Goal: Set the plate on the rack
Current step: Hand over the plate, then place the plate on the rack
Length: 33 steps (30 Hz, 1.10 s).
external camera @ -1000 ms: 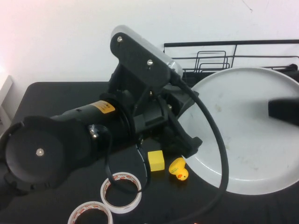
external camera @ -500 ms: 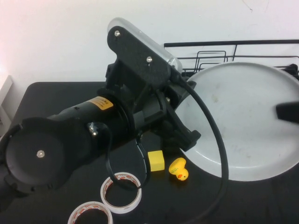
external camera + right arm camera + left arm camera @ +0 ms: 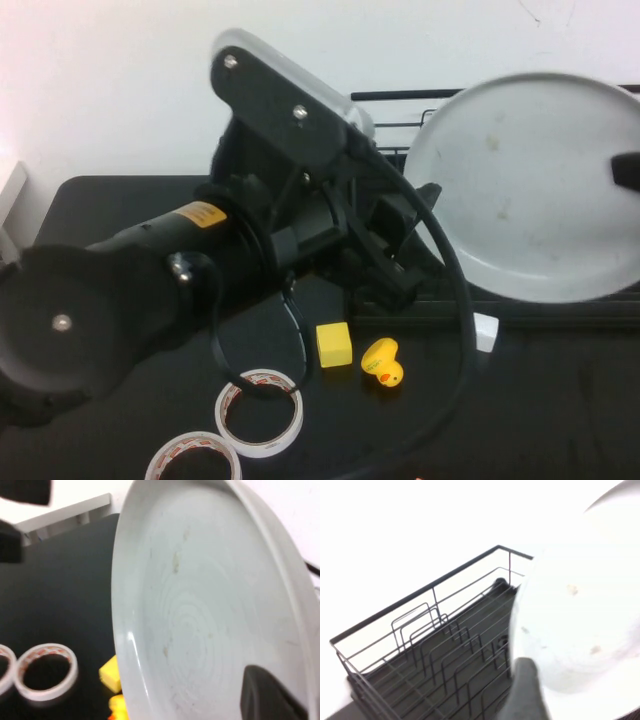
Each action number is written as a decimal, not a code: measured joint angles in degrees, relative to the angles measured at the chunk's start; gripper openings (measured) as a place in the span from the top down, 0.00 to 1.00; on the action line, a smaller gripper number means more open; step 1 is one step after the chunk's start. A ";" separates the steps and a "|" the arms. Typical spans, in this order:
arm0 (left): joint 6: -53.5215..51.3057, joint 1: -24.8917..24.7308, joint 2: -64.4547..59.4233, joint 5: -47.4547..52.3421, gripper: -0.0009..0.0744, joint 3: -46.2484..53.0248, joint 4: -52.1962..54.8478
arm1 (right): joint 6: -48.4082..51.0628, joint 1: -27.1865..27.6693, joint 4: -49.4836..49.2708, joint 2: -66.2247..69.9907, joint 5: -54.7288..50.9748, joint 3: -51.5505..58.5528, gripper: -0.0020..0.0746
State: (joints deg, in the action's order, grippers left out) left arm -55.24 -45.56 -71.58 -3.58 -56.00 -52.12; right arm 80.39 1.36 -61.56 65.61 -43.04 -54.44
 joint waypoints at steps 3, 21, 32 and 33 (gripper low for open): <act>0.00 0.00 1.47 0.00 0.32 0.09 -3.41 | 3.00 0.00 0.00 2.68 -0.86 -3.13 0.82; -19.86 0.00 19.85 -22.70 0.98 19.73 -46.80 | 19.96 0.40 4.85 32.89 -21.09 -42.45 0.82; -21.38 0.00 23.33 -10.22 0.99 26.18 -48.58 | 20.79 0.40 6.95 52.42 -19.70 -64.53 0.82; -21.38 0.00 23.33 -9.05 0.99 26.42 -48.58 | 20.79 0.40 7.09 53.31 -19.51 -65.68 0.82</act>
State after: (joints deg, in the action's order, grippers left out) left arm -76.62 -45.56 -48.25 -12.63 -29.58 -100.70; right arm 101.18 1.76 -54.46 118.92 -62.55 -120.12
